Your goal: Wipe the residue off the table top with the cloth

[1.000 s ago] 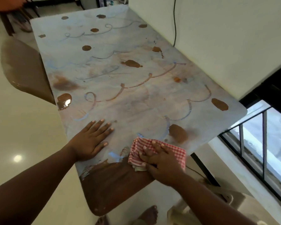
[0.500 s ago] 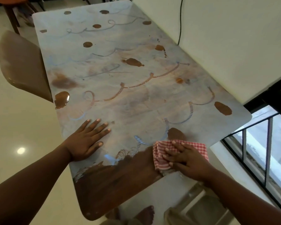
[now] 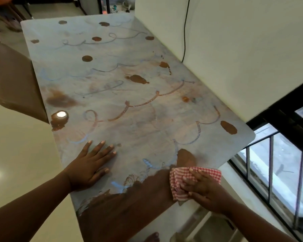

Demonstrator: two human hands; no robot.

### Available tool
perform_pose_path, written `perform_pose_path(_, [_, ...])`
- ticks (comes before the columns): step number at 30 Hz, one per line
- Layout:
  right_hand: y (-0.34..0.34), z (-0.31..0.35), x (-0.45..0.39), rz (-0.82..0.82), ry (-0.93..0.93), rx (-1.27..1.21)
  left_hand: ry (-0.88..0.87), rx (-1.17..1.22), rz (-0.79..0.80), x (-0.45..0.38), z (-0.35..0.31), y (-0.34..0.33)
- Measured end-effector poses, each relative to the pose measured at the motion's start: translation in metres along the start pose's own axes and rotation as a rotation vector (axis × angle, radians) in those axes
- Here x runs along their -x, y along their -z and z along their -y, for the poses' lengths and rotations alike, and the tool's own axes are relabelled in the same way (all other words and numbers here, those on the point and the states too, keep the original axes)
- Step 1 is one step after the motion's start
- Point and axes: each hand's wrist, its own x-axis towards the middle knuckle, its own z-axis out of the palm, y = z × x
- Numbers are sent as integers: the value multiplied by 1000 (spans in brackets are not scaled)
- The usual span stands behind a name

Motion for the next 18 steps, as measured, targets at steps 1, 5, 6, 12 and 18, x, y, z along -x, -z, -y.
perform_pose_path(1, [8, -7, 1, -29, -76, -16, -6, -3, -3, 1, -1, 0])
perform_pose_path(5, [25, -41, -9, -204, -236, -187, -7, -65, -1, 1, -4, 2])
perform_pose_path(6, [25, -45, -18, -233, -271, -205, -12, -84, 4, 1, -3, 3])
perform_pose_path(12, [13, -23, -52, -212, -319, -13, -15, -179, 24, -14, -14, 7])
perform_pose_path(18, [9, -39, -12, -48, 50, 27, -38, -146, -14, -96, -69, 19])
